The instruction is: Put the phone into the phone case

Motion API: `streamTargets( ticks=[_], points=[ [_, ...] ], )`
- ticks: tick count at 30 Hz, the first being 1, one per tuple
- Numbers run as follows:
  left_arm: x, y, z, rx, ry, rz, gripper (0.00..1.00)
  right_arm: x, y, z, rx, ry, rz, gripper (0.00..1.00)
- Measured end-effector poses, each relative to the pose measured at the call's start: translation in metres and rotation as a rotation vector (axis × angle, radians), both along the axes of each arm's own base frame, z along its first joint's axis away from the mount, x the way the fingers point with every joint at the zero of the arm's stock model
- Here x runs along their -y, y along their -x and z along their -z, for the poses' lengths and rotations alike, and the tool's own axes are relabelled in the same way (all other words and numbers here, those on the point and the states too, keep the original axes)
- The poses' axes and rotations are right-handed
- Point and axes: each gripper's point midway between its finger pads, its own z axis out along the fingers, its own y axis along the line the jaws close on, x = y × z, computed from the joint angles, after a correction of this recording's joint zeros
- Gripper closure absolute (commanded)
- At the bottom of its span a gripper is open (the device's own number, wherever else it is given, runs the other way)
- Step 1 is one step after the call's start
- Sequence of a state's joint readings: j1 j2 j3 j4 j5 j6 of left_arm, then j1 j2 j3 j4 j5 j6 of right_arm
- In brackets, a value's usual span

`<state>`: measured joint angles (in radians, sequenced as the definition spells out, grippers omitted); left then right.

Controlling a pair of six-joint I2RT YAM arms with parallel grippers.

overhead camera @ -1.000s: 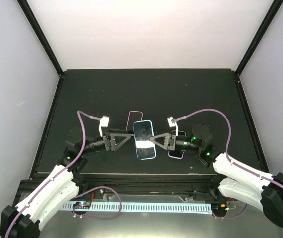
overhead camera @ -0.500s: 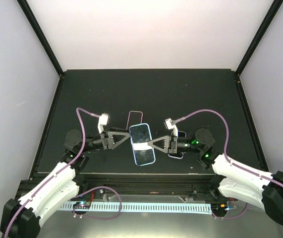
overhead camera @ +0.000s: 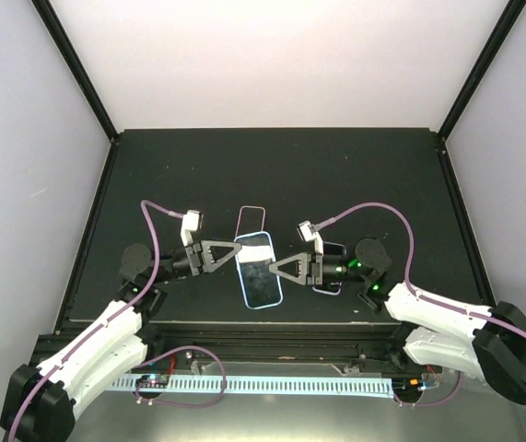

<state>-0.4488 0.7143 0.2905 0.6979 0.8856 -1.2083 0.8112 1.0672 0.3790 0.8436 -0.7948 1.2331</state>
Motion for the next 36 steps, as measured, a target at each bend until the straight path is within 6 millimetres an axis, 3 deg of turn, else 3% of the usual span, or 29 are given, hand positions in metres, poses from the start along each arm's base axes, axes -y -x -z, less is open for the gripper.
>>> streamTargets(
  ticks=[3, 7, 9, 10, 15, 23, 24, 27, 29, 33, 36],
  points=[
    [-0.001, -0.002, 0.000, -0.020, 0.011, -0.007, 0.96, -0.001, -0.001, 0.001, 0.000, -0.004, 0.000, 0.99],
    [-0.003, -0.002, -0.005, -0.029, 0.030, -0.018, 0.79, -0.003, -0.003, -0.002, -0.002, -0.025, -0.004, 0.99],
    [-0.004, -0.001, -0.008, -0.025, 0.038, -0.020, 0.77, -0.004, -0.003, -0.004, -0.005, -0.036, -0.007, 0.99],
    [-0.004, 0.001, -0.010, -0.019, 0.042, -0.021, 0.77, -0.004, -0.002, -0.005, -0.010, -0.039, -0.013, 0.99],
    [-0.007, 0.005, -0.011, -0.024, 0.032, -0.029, 0.98, -0.004, 0.001, -0.007, -0.004, -0.039, -0.017, 0.99],
    [-0.004, -0.001, -0.002, -0.068, -0.061, -0.047, 0.98, -0.001, -0.004, 0.002, 0.020, 0.033, 0.039, 0.99],
    [-0.004, -0.002, -0.001, -0.070, -0.070, -0.048, 0.95, 0.000, -0.004, 0.003, 0.022, 0.040, 0.044, 0.99],
    [-0.003, -0.004, 0.003, -0.087, -0.106, -0.053, 0.64, -0.001, -0.007, 0.006, 0.022, 0.060, 0.057, 0.99],
    [-0.002, -0.005, 0.006, -0.083, -0.120, -0.055, 0.52, 0.000, -0.009, 0.007, 0.014, 0.069, 0.072, 0.99],
    [-0.002, -0.004, 0.005, -0.076, -0.117, -0.049, 0.39, 0.000, -0.016, 0.012, -0.015, 0.085, 0.117, 0.99],
    [-0.002, 0.000, 0.009, -0.064, -0.111, -0.034, 0.37, 0.000, -0.024, 0.012, -0.039, 0.083, 0.159, 0.99]
  ],
)
